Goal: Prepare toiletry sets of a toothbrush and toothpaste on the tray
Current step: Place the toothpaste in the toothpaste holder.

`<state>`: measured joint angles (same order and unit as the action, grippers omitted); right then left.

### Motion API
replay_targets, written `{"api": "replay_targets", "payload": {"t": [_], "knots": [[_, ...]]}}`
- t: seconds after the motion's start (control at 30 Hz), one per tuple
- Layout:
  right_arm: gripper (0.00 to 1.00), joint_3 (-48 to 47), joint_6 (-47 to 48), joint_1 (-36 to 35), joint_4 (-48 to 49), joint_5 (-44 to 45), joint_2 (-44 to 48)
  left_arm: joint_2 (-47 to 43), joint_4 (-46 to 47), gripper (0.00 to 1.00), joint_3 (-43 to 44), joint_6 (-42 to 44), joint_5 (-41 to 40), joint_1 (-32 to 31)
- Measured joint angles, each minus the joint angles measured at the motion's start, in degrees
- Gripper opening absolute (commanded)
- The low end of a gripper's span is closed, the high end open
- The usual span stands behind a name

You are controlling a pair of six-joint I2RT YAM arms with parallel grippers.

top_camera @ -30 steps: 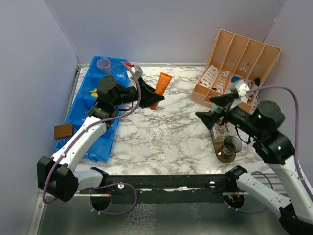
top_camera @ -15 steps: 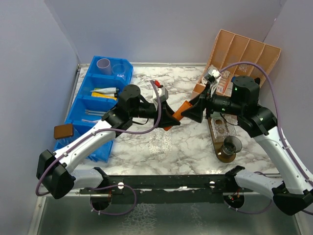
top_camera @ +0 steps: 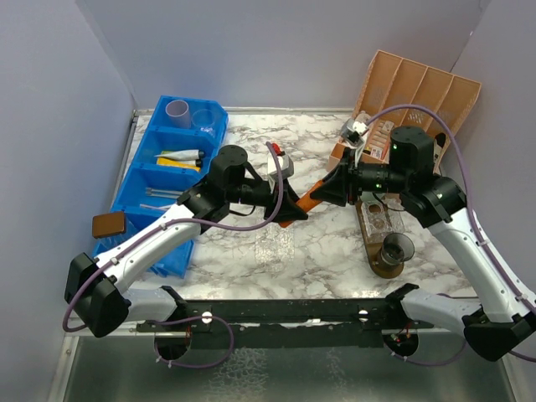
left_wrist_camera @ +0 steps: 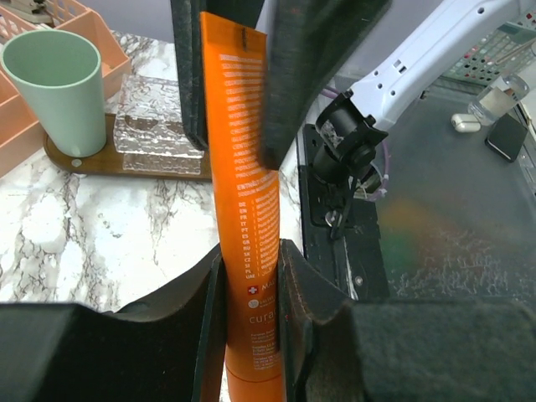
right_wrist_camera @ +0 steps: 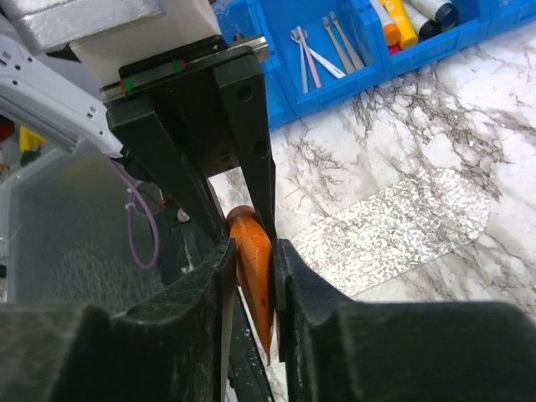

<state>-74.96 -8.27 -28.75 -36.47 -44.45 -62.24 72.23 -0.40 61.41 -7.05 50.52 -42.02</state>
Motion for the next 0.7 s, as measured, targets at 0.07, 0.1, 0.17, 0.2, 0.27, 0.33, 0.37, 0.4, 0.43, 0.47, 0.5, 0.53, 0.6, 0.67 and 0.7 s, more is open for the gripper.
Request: {"api": "replay_targets", "payload": {"t": [0.07, 0.1, 0.17, 0.2, 0.27, 0.33, 0.37, 0.4, 0.43, 0.47, 0.5, 0.53, 0.6, 0.67, 0.7], "knots": [[0.09, 0.00, 0.76, 0.04, -0.42, 0.07, -0.13, 0.00, -0.52, 0.13, 0.00, 0.33, 0.07, -0.02], [0.06, 0.00, 1.16, 0.11, -0.59, -0.02, -0.17, 0.00, -0.74, 0.13, 0.00, 0.48, 0.04, -0.11], [0.01, 0.00, 1.44, 0.15, -0.96, -0.15, -0.20, 0.00, -1.05, 0.14, 0.00, 0.81, 0.04, -0.11], [0.01, 0.00, 1.62, 0.17, -1.07, -0.31, -0.22, 0.00, -1.22, 0.19, 0.07, 1.01, 0.02, -0.11], [0.01, 0.00, 1.95, 0.22, -1.31, -0.48, -0.22, 0.00, -1.62, 0.33, 0.20, 1.25, -0.02, -0.11], [0.01, 0.00, 2.21, 0.22, -1.36, -0.50, -0.20, 0.02, -2.29, 0.50, 0.57, 1.66, -0.20, -0.11], [0.01, 0.00, 2.54, 0.20, -1.36, -0.57, -0.11, 0.07, -2.71, 0.57, 0.87, 1.92, -0.57, -0.11], [0.01, 0.02, 2.71, 0.13, -1.81, -0.59, -0.04, 0.09, -2.82, 0.63, 1.18, 2.29, -1.38, -0.24], [0.01, 0.02, 2.86, -0.02, -2.54, -0.57, 0.13, 0.11, -3.02, 0.69, 1.44, 2.51, -1.79, -0.24], [0.01, 0.02, 3.06, -0.07, -3.10, -0.55, 0.33, 0.11, -3.21, 0.74, 1.70, 2.82, -2.56, -0.24], [0.01, 0.04, 3.23, -0.11, -3.82, -0.24, 0.59, 0.11, -3.28, 0.78, 1.90, 3.04, -3.10, -0.22], [0.01, 0.04, 3.41, -0.15, -4.50, 0.37, 0.98, 0.11, -3.26, 0.80, 1.97, 3.28, -3.69, -0.22], [0.01, 0.07, 3.63, -0.17, -5.84, 3.04, 2.29, 0.04, -3.61, 0.83, 1.97, 3.76, -5.51, -0.22], [0.01, 0.11, 3.52, -0.22, -7.21, 7.67, 4.07, -0.22, -4.31, 0.85, 1.97, 4.39, -8.41, -0.28], [0.01, 0.13, 3.21, -0.26, -7.89, 11.15, 5.07, -0.52, -4.63, 0.85, 1.97, 4.74, -10.23, -0.31]]}}
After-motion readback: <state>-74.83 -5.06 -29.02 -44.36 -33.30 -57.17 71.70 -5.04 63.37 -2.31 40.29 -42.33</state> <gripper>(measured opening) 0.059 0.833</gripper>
